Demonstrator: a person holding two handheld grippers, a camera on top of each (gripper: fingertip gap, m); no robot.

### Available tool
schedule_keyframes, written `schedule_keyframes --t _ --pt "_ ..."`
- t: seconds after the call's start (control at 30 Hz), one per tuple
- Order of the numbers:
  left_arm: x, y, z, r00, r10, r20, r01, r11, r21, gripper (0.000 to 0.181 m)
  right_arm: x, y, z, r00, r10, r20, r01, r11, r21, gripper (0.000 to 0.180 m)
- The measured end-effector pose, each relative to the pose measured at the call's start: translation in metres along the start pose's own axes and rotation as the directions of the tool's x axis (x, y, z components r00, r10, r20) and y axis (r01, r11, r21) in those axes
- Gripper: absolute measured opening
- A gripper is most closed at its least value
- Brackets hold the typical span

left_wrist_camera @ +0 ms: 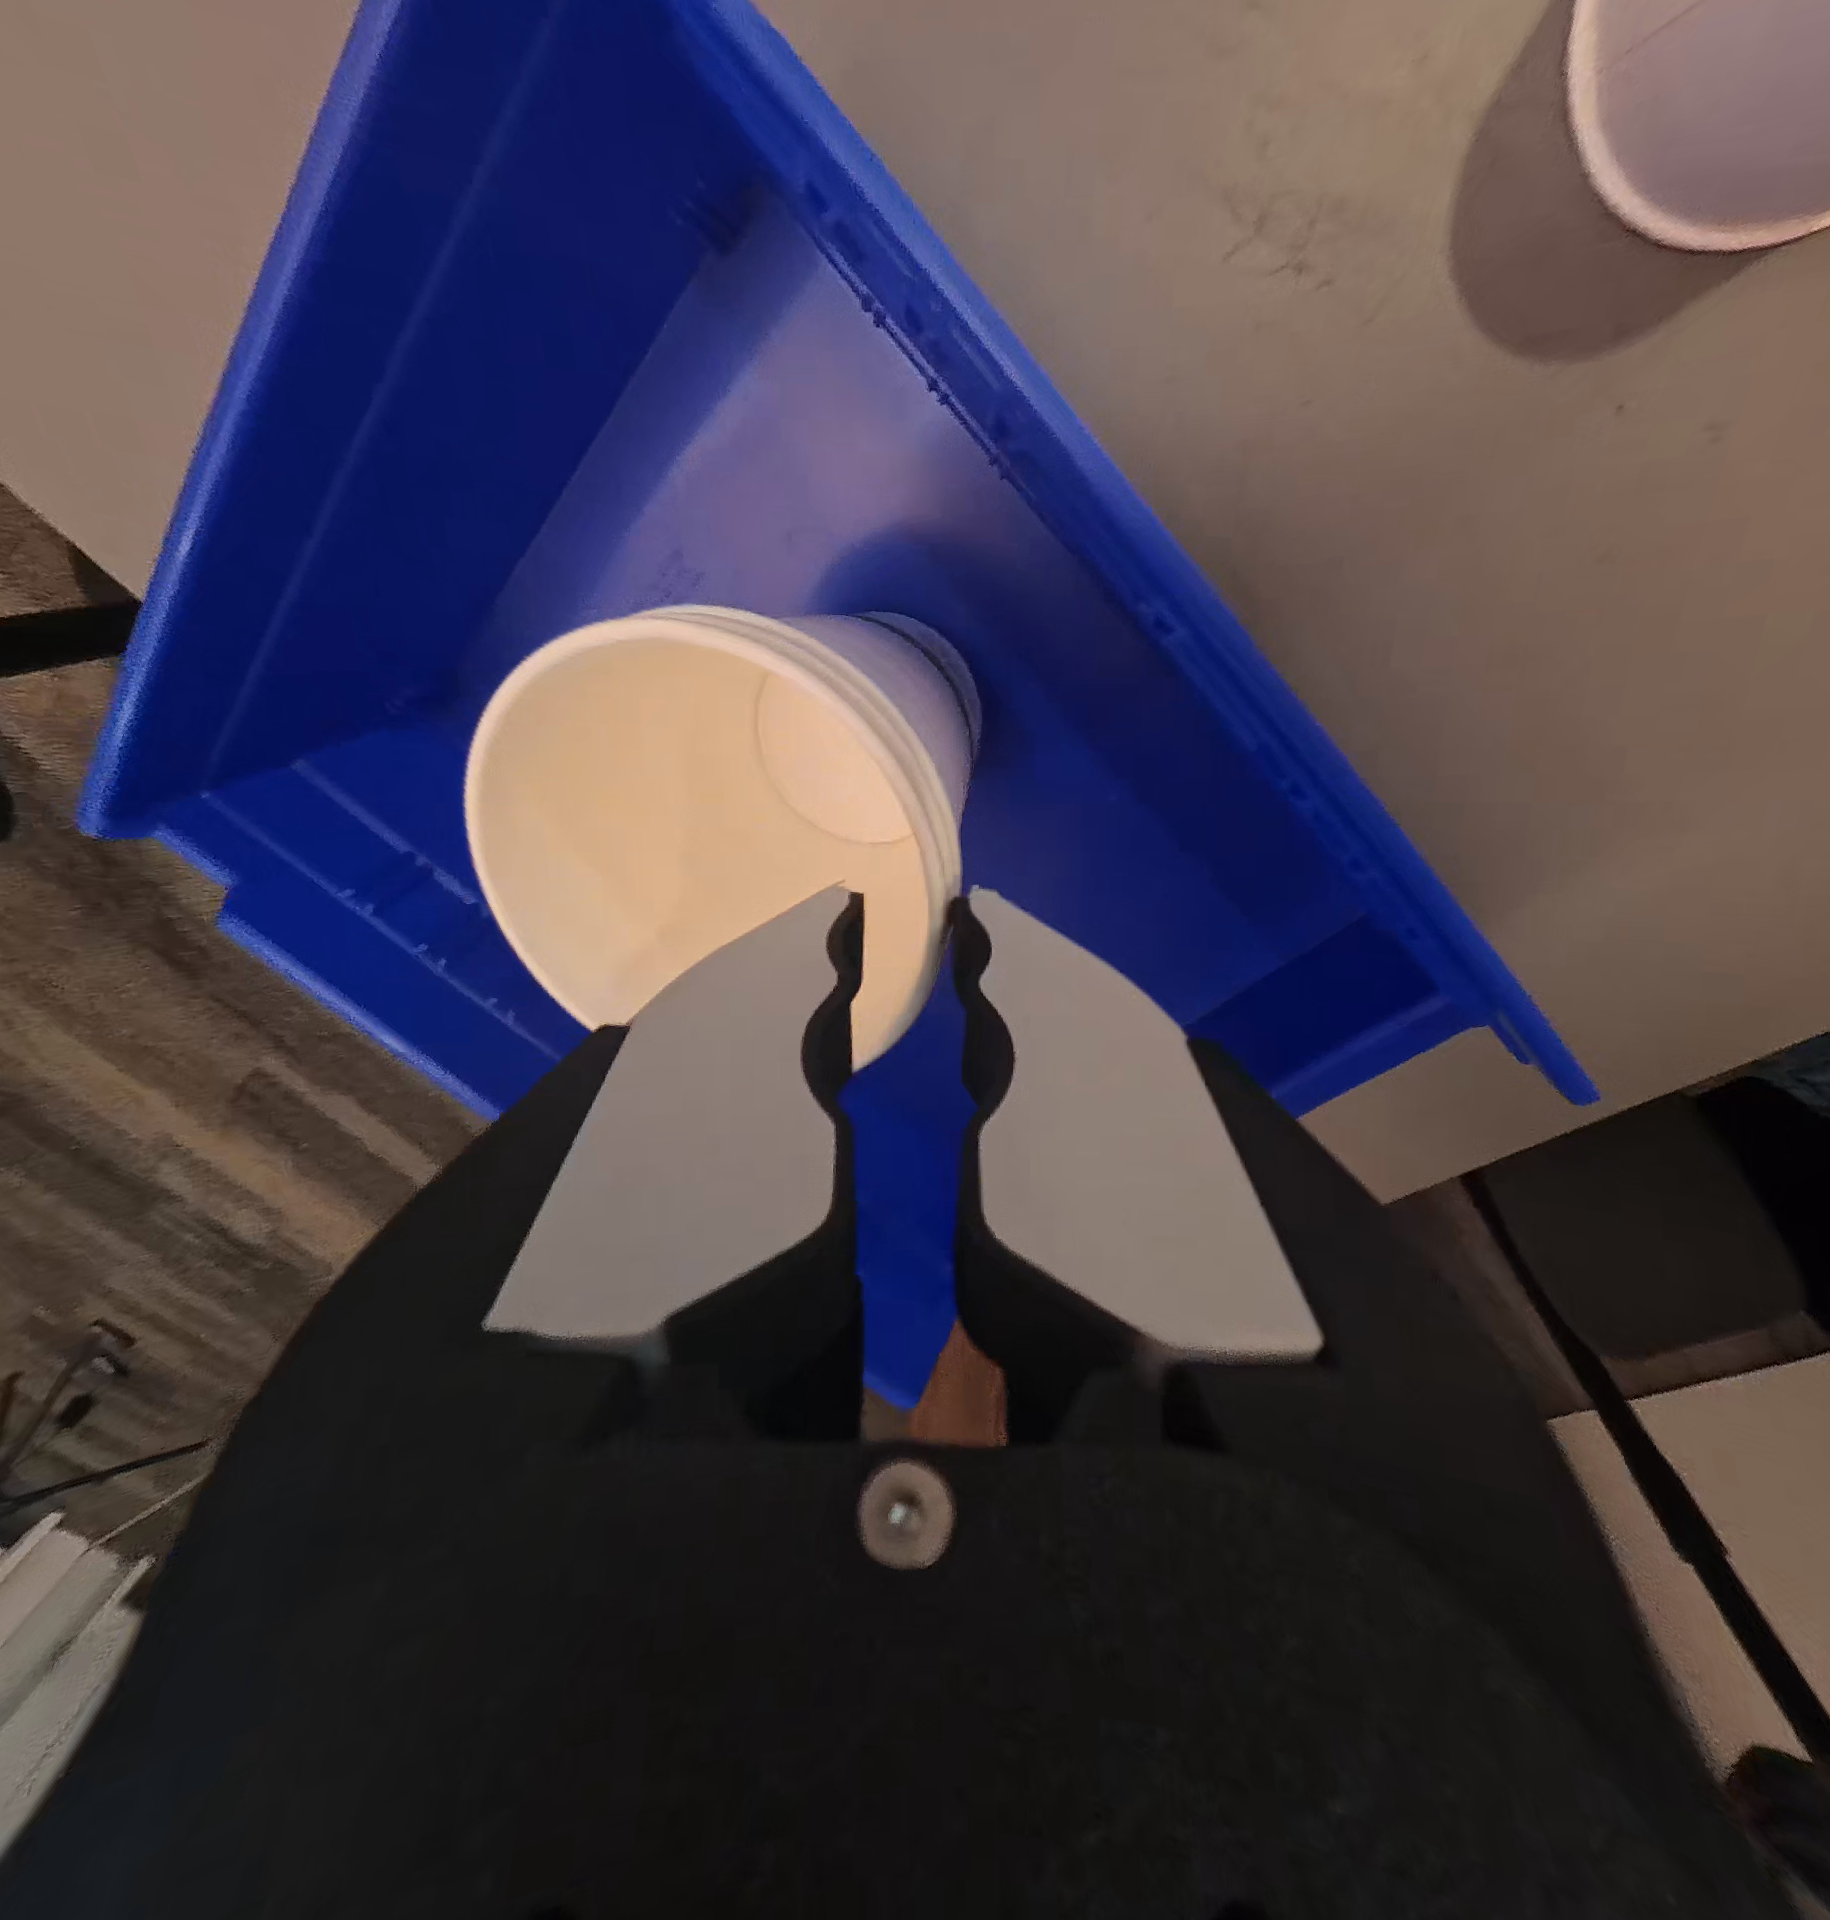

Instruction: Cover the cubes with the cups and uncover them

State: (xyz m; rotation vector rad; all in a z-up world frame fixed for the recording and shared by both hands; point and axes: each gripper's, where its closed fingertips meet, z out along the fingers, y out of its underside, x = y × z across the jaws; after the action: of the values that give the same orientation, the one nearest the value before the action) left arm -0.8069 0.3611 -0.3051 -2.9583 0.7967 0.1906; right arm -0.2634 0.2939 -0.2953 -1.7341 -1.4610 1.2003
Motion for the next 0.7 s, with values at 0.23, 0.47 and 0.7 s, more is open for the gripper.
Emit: schedule_keyframes --t 0.23,0.47,0.7 --pt "0.009 -0.002 -0.001 0.995 -0.039 -0.091 0.041 0.999 0.018 0.014 0.0 0.003 0.003 1.0 0.007 0.01 -0.007 1.0 0.002 0.128" --pt "0.014 0.0 -0.002 0.989 -0.06 -0.138 0.062 0.998 0.009 0.003 0.0 0.002 0.001 1.0 0.006 0.007 -0.007 1.0 0.006 0.127" --pt "0.01 0.003 -0.012 0.992 -0.063 -0.106 0.062 0.998 -0.006 0.003 0.0 0.005 0.003 1.0 0.013 0.014 -0.013 1.0 0.006 0.126"
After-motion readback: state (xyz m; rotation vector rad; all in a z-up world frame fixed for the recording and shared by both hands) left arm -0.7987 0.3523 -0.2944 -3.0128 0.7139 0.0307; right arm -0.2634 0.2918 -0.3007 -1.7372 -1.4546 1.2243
